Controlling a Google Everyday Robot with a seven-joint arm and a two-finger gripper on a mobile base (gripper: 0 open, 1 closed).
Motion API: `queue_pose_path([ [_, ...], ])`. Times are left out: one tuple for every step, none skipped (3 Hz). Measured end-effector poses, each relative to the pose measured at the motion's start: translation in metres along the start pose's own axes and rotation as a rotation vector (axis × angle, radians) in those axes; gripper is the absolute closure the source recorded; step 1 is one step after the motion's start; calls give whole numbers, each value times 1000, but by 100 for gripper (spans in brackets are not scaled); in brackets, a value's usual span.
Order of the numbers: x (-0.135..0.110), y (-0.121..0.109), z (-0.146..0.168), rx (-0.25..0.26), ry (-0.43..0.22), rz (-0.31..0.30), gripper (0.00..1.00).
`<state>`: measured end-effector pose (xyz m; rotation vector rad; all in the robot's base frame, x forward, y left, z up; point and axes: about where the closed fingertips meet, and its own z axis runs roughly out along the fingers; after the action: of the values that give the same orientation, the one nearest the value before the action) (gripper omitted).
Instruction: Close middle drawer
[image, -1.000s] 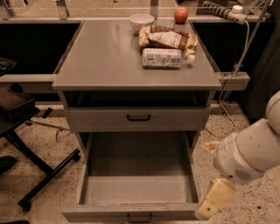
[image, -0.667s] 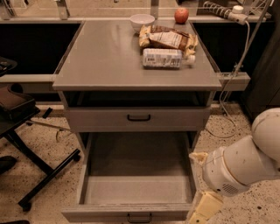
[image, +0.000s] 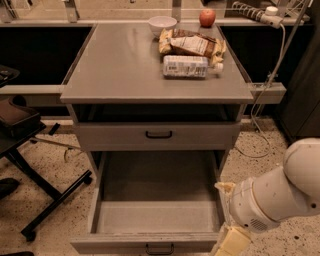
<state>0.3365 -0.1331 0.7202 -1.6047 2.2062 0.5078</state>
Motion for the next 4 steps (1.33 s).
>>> queue_pose_path([
  [30,8,56,-21,-27,53,0],
  [57,14,105,-34,-48,95,0],
  [74,23,145,-60,-73,119,0],
  [81,34,176,-97,-102,132,0],
])
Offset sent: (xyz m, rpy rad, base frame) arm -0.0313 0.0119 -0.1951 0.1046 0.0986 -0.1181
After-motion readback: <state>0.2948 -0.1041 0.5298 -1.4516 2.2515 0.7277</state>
